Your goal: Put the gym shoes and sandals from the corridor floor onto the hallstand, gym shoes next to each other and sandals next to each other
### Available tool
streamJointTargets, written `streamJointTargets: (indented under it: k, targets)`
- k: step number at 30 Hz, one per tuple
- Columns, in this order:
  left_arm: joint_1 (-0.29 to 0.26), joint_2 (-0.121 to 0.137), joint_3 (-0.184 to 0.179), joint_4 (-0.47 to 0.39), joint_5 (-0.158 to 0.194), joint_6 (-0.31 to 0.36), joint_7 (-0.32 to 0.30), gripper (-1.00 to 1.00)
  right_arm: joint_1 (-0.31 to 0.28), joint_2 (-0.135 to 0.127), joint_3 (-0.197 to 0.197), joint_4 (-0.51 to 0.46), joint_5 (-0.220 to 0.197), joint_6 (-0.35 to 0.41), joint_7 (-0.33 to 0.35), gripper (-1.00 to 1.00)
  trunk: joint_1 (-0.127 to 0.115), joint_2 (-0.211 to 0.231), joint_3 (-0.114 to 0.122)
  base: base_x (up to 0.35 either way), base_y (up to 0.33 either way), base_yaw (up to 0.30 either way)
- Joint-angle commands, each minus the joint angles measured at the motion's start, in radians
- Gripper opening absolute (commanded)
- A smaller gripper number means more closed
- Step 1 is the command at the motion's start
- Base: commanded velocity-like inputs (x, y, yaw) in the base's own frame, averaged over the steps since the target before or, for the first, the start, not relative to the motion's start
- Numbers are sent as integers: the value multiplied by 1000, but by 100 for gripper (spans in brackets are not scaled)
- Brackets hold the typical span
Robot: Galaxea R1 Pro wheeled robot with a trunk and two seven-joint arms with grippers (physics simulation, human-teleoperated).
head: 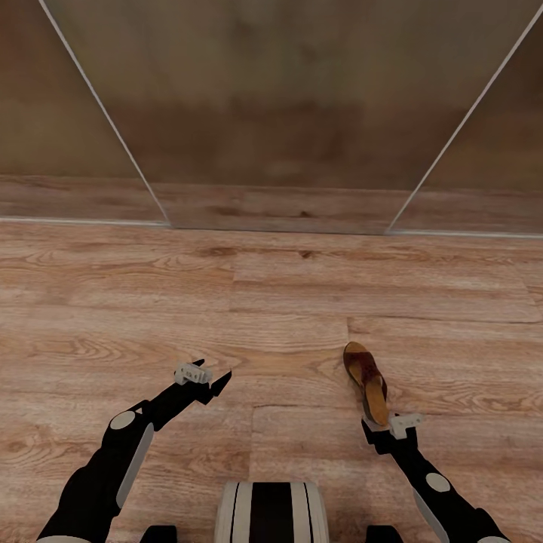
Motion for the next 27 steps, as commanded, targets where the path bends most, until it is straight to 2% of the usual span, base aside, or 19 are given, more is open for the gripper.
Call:
streamJointTargets:
  k: [1,10,22,27]
  targets:
    - [0,0,2,-1,5,9,-6,100,-1,-1,4,1,-8,-3,3,100,0,0,-1,0,0,0]
    - [0,0,2,-1,5,9,-7,100,-1,-1,4,1,-8,-3,2,100,0,0,-1,0,0,0]
    - [0,0,2,-2,5,9,-7,100,-1,-1,4,0,-8,-3,2,100,5,-3,-47,0,0,0]
    - [0,0,2,-2,5,9,-7,100,-1,-1,4,0,-8,-3,2,100,5,-3,-47,0,0,0]
